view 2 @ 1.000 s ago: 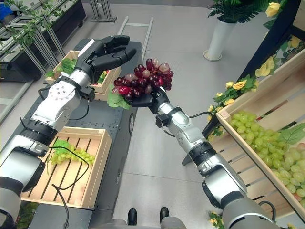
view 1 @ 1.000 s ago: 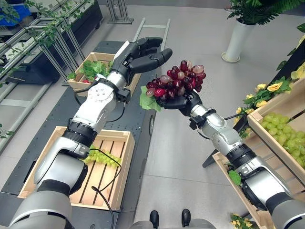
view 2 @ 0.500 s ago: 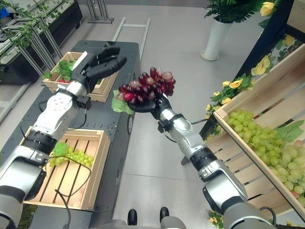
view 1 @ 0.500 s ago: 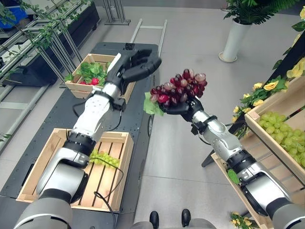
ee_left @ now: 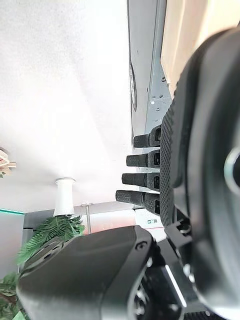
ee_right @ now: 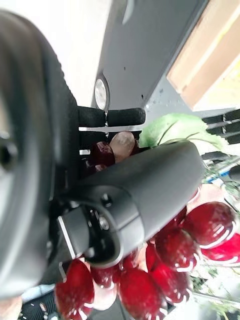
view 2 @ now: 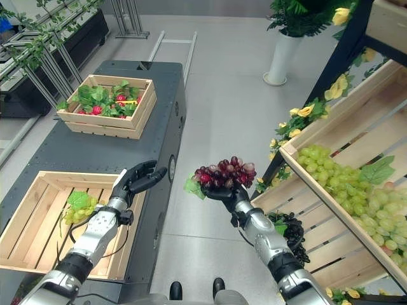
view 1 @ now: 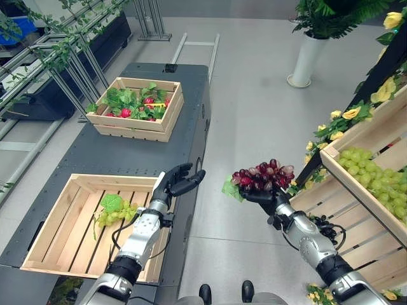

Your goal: Pick up the fruits from the basket on one side to the basket on the other side

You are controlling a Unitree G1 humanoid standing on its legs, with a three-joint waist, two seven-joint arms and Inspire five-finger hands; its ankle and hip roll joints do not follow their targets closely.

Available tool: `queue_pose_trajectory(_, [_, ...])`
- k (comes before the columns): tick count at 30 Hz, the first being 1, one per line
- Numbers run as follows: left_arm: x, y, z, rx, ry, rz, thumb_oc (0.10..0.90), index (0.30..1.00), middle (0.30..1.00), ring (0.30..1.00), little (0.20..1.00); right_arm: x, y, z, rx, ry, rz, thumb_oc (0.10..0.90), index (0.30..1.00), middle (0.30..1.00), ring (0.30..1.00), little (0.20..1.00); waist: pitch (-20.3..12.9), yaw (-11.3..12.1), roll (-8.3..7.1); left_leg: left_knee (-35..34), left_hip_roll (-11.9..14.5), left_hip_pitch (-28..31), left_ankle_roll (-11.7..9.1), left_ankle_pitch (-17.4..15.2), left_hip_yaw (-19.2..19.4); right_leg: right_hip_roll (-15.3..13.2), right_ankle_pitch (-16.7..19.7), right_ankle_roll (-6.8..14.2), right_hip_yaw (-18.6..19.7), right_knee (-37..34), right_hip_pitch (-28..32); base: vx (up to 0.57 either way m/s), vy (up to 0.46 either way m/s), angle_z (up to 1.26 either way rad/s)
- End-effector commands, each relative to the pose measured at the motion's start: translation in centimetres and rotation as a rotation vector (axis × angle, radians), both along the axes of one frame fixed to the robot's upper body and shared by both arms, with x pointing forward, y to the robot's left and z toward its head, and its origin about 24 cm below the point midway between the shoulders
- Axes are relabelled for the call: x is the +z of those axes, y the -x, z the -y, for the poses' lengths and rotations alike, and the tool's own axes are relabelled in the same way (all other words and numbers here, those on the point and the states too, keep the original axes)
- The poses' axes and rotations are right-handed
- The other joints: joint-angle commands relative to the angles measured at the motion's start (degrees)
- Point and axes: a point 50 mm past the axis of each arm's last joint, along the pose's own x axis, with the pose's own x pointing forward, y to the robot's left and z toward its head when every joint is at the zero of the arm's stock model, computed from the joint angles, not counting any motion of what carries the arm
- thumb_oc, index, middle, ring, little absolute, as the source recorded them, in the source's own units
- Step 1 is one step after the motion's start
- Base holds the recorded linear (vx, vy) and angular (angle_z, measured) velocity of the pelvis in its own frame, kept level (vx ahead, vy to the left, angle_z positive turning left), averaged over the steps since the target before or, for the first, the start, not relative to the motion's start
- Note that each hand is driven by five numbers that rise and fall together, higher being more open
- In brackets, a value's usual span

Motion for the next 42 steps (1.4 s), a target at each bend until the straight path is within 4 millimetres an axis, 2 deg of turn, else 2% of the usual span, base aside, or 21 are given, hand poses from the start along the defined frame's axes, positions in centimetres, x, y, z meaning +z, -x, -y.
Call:
queue_pose_trajectory(1, [3.2,-2.0,1.2,-0.021,0.025,0.207,0.800,0.900,0.900,0.900,0.900,2.9,-2.1,0.4,-0.023,-0.054,0.189,0.400,0.300,0.300,0.300,0.300,-6.88,0.39,0.47,0.14,-1.53,-1.86,-1.34,-4.86,-0.62,0.82,-1.20,-0.55,-1.71,0.12,-0.18,0.03,-0.003,-0.07])
queue_pose_trajectory(3, [1.2,-0.3,1.4,-0.032,0.029,0.134,0.800,0.900,0.900,0.900,0.900,1.1,-0.6,0.5,-0.037,-0.061,0.125,0.400,0.300,0.300,0.300,0.300,-6.21,0.42,0.22,0.14,-1.48,-1.87,-1.16,-4.80,-0.18,0.87,-1.01,-0.41,-1.63,0.12,-0.30,0.04,-0.006,-0.12])
queue_pose_trajectory(11, [-1.9,2.8,1.2,-0.031,0.043,0.010,0.800,0.900,0.900,0.900,0.900,-2.3,2.7,0.9,-0.098,-0.101,-0.005,0.400,0.300,0.300,0.300,0.300,-5.03,-0.07,-0.11,0.14,-1.36,-2.03,-0.87,-4.70,0.96,1.08,-0.39,-0.10,-1.19,0.12,-0.76,0.04,-0.005,-0.09])
queue_pose_trajectory(15, [-3.6,4.8,1.3,-0.021,0.079,-0.068,0.800,0.900,0.900,0.900,0.900,-3.2,3.8,0.8,-0.139,-0.113,-0.035,0.400,0.300,0.300,0.300,0.300,-4.42,-0.33,-0.43,0.14,-1.34,-2.45,-0.71,-4.51,1.46,1.19,0.08,0.06,-1.11,0.12,-1.31,0.06,-0.013,-0.04])
queue_pose_trajectory(19, [-4.3,5.7,1.6,-0.039,0.075,-0.095,0.800,0.900,0.900,0.900,0.900,-3.1,4.1,1.0,-0.170,-0.115,-0.025,0.400,0.300,0.300,0.300,0.300,-3.53,-0.57,-0.65,0.14,-1.43,-3.06,-0.45,-4.34,1.66,1.31,0.43,0.12,-0.69,0.12,-2.01,0.03,-0.020,-0.08])
queue_pose_trajectory(24, [-3.2,4.8,1.6,-0.049,0.056,-0.041,0.800,0.900,0.900,0.900,0.900,-2.3,3.6,1.4,-0.209,-0.096,0.031,0.400,0.300,0.300,0.300,0.300,-1.37,-0.88,-0.65,0.14,-1.38,-4.24,0.00,-3.91,2.23,1.38,0.46,0.11,-0.10,1.55,-4.12,0.00,-0.015,-0.13])
queue_pose_trajectory(28, [-0.6,2.2,2.7,-0.061,0.065,0.080,0.800,0.900,0.900,0.900,0.900,-0.1,1.6,1.4,-0.239,-0.075,0.146,0.400,0.300,0.300,0.300,0.300,2.50,-1.07,-0.40,0.73,-1.29,-7.08,0.24,-3.14,3.09,1.48,0.26,-0.20,0.73,4.36,-8.30,-0.12,-0.002,-0.15])
queue_pose_trajectory(30, [0.7,1.2,3.2,-0.067,0.084,0.132,0.800,0.900,0.900,0.900,0.900,1.4,0.6,1.3,-0.249,-0.069,0.217,0.400,0.300,0.300,0.300,0.300,5.22,-1.27,-0.37,4.14,-1.33,-10.07,0.34,-3.75,3.58,1.48,0.06,-0.36,1.02,6.90,-10.96,-0.19,-0.006,-0.15])
queue_pose_trajectory(34, [1.8,0.3,3.8,-0.072,0.106,0.167,0.800,0.900,0.900,0.900,0.900,3.0,-0.2,1.6,-0.262,-0.062,0.292,0.400,0.300,0.300,0.300,0.300,8.36,-1.77,-0.48,9.29,-1.35,-13.83,0.36,-4.69,4.06,1.74,-0.97,-0.62,1.13,11.47,-14.13,-0.14,-0.019,-0.16])
queue_pose_trajectory(35, [2.1,0.0,4.0,-0.077,0.106,0.179,0.800,0.900,0.900,0.900,0.900,3.6,-0.4,1.8,-0.273,-0.064,0.321,0.400,0.300,0.300,0.300,0.300,9.71,-2.06,-0.76,12.66,-1.29,-15.75,0.47,-5.53,4.25,1.74,-1.76,-0.77,0.94,14.49,-15.92,-0.12,-0.033,-0.15])
queue_pose_trajectory(42, [2.5,-0.4,4.6,-0.092,0.105,0.196,0.800,0.900,0.900,0.900,0.900,4.2,0.0,2.8,-0.326,-0.057,0.367,0.400,0.300,0.300,0.300,0.300,12.94,-2.94,-1.87,24.02,-1.40,-22.68,0.84,-9.42,3.64,1.49,-4.31,-1.47,0.46,23.25,-21.71,-0.06,-0.037,0.00])
